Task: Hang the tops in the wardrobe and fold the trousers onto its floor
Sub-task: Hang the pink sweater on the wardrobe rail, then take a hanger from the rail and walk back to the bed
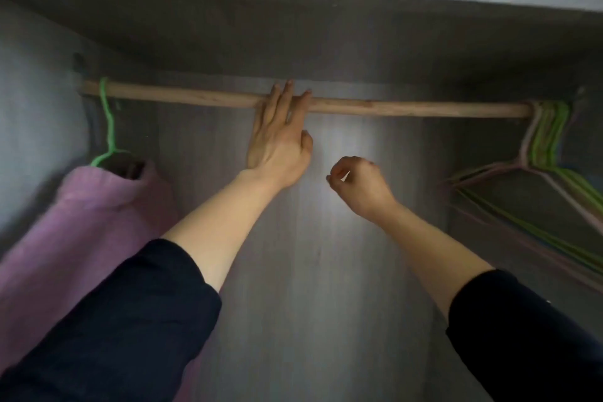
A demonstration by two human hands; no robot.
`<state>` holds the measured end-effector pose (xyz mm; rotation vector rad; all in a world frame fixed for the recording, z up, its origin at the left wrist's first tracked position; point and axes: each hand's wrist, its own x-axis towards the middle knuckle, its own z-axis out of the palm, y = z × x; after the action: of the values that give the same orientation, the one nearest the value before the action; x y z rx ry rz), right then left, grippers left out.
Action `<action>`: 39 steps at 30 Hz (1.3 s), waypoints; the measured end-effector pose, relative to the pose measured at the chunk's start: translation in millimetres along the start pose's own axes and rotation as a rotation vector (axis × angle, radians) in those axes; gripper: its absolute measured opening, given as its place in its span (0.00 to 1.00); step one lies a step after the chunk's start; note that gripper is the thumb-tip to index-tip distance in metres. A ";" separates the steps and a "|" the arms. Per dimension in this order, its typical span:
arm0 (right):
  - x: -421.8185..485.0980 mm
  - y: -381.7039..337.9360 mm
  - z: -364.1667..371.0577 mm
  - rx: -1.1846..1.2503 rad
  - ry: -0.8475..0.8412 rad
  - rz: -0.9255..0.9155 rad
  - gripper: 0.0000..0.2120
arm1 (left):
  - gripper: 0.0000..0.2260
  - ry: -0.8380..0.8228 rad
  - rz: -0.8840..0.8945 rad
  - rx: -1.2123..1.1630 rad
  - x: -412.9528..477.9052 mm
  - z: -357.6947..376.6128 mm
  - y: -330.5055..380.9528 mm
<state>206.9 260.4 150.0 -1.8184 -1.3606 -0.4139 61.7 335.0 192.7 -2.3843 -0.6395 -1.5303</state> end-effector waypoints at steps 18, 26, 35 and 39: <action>-49.3 131.5 -191.3 -0.983 0.115 0.196 0.14 | 0.26 0.172 0.056 -0.082 32.0 88.6 113.5; -32.9 133.3 -189.4 -0.923 0.098 0.282 0.13 | 0.28 0.179 0.072 -0.076 31.4 91.4 111.7; -11.0 119.9 -189.3 -0.326 0.226 0.430 0.10 | 0.28 0.181 0.071 -0.085 32.4 89.7 111.8; -8.6 117.7 -178.3 -0.144 0.325 0.344 0.12 | 0.28 0.157 0.059 -0.084 33.8 86.1 112.3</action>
<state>346.4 108.6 206.8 -1.9552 -0.7974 -0.6023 196.7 280.7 190.8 -2.2896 -0.4755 -1.7292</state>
